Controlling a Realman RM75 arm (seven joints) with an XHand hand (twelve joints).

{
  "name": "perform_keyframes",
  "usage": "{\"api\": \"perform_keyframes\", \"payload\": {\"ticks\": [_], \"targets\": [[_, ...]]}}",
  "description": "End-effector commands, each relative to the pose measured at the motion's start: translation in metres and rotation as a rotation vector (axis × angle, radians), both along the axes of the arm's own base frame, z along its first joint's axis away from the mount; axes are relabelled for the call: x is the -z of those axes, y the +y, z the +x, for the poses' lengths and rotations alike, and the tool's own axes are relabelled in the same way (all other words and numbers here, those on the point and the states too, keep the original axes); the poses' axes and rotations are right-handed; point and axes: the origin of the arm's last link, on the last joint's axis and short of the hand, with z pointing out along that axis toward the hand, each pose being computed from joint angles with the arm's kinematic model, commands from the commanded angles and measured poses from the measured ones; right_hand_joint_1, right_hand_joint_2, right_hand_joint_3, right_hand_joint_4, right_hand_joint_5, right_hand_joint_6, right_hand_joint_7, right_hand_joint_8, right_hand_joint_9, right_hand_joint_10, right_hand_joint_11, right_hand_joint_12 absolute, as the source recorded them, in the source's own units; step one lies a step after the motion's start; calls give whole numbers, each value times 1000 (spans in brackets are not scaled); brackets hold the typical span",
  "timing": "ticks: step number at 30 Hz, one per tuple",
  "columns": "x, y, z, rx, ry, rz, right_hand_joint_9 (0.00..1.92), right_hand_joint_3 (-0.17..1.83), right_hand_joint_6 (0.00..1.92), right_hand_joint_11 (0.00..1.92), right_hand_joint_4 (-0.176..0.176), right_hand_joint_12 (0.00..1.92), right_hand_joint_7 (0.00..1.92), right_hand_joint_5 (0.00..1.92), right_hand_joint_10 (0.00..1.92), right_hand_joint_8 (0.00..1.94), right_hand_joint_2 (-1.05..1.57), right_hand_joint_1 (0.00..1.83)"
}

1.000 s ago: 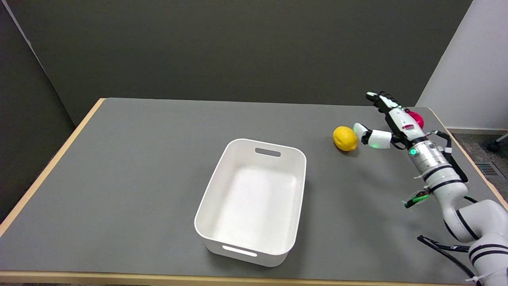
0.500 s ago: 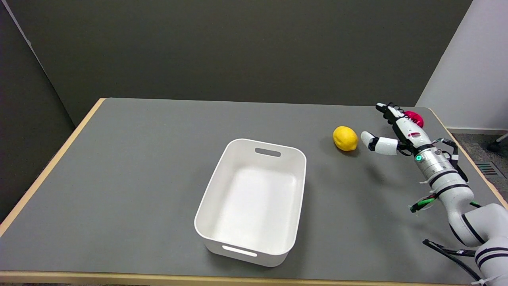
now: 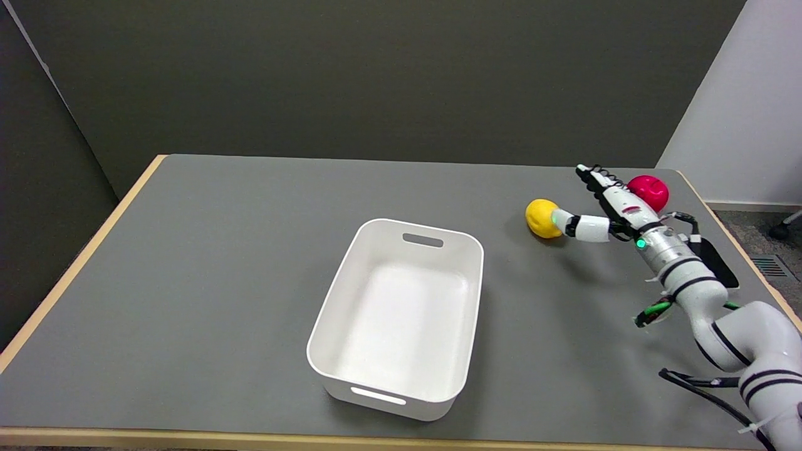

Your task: Pick up the lemon.

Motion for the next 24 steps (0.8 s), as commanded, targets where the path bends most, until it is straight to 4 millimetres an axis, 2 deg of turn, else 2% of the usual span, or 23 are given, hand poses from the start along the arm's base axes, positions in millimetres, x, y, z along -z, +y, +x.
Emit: {"api": "perform_keyframes", "payload": {"ticks": [1, 6, 15, 20, 24], "targets": [[17, -41, -16, 85, -3, 68, 41, 894, 123, -1, -25, 1008, 70, 39, 662, 309, 510, 351], [15, -39, -28, 126, -9, 60, 45, 895, 124, -1, -26, 1010, 74, 41, 662, 311, 512, 346], [19, -36, -31, 123, -25, 60, 83, 905, 188, -1, -36, 1054, 122, 48, 681, 361, 556, 395], [21, -36, -33, 124, -30, 59, 180, 833, 299, 18, -58, 1161, 252, 64, 771, 389, 642, 531], [29, -40, -32, 114, 0, 81, 307, 856, 335, 92, -83, 1231, 337, 132, 902, 523, 691, 660]]}}
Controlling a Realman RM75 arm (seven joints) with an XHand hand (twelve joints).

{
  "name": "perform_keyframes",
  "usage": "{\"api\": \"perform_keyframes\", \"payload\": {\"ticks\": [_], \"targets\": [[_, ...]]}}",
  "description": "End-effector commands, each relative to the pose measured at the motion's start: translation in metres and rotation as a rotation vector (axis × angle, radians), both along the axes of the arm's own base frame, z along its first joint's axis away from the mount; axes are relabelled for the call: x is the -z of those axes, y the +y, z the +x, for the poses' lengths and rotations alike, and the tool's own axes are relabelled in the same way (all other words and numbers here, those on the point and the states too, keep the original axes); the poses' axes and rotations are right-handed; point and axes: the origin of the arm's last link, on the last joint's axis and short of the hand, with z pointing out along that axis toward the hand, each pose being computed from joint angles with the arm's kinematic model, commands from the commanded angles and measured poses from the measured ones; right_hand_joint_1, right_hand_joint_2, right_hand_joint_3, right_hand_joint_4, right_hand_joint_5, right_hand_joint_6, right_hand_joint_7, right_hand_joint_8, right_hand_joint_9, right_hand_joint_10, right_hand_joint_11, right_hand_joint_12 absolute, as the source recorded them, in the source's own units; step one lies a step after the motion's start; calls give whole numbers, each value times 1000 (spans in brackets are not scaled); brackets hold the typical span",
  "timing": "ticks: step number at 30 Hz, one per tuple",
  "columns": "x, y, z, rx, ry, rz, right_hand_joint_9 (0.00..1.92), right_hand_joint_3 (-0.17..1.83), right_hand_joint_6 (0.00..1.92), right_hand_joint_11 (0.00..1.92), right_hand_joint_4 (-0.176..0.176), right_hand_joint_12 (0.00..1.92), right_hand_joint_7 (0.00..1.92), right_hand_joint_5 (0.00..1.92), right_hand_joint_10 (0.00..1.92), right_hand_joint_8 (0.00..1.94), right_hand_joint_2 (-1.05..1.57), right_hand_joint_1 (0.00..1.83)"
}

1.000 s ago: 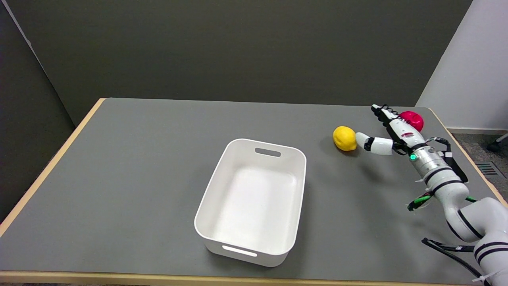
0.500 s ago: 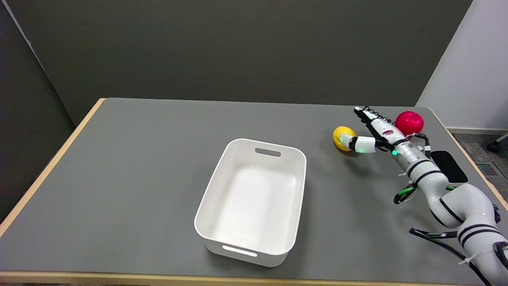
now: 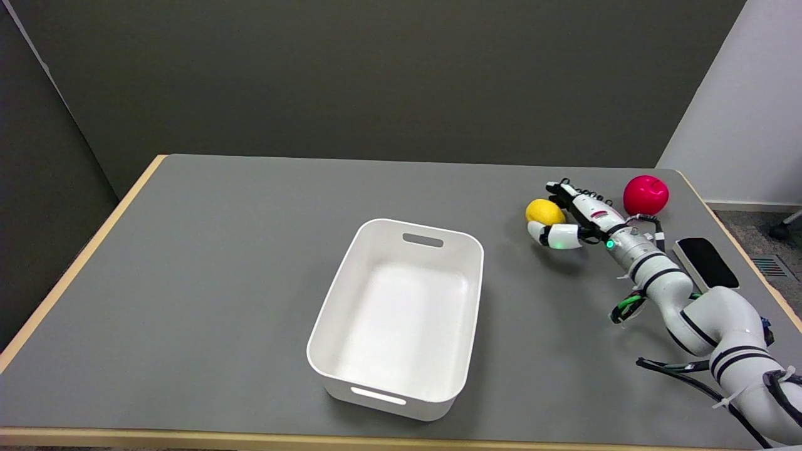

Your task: Pick up the lemon.

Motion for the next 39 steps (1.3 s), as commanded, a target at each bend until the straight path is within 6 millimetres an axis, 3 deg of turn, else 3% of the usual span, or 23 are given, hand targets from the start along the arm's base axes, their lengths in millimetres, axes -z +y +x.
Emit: {"api": "perform_keyframes", "payload": {"ticks": [1, 4, 6, 8, 9, 12, 15, 18, 24, 26, 31, 35, 39], "targets": [[15, -8, -7, 13, 37, 36, 366, 884, 367, 137, -99, 1295, 367, 153, 972, 627, 709, 735], [27, -11, -5, -11, 127, 84, 469, 850, 464, 217, -131, 1428, 388, 216, 1133, 981, 782, 877], [33, -12, -3, -35, 169, 120, 609, 393, 899, 189, -163, 1771, 600, 307, 1410, 1662, 1136, 1270], [35, -12, -1, -48, 175, 135, 699, 30, 1661, 115, -175, 1860, 542, 463, 1464, 1731, 1376, 1105], [37, -13, 0, -56, 175, 143, 729, 53, 1700, 74, -176, 1888, 539, 467, 1534, 1743, 1370, 1098], [35, -10, 0, -61, 181, 162, 761, 107, 1733, 5, -176, 1921, 507, 445, 1718, 1792, 1362, 1081], [39, -10, 11, -120, 178, 176, 776, 252, 1745, 37, -176, 1921, 525, 452, 1854, 1796, 1290, 1086], [41, -9, 28, -181, 197, 193, 772, 262, 1768, 15, -176, 1921, 502, 433, 1896, 1831, 1301, 1075], [50, -4, 87, -396, 271, 253, 753, 258, 1787, -1, -176, 1921, 478, 420, 1921, 1859, 1315, 1066], [61, 1, 117, -501, 318, 296, 752, 260, 1788, -1, -176, 1921, 479, 419, 1921, 1861, 1315, 1065], [90, 19, 159, -660, 393, 406, 759, 268, 1789, 30, -176, 1921, 481, 420, 1921, 1861, 1311, 1064], [115, 29, 164, -694, 288, 544, 755, 277, 1784, 57, -176, 1921, 482, 424, 1921, 1858, 1304, 1067], [152, 28, 150, -590, 68, 749, 777, 295, 1779, 123, -176, 1921, 488, 428, 1921, 1856, 1293, 1071]]}}
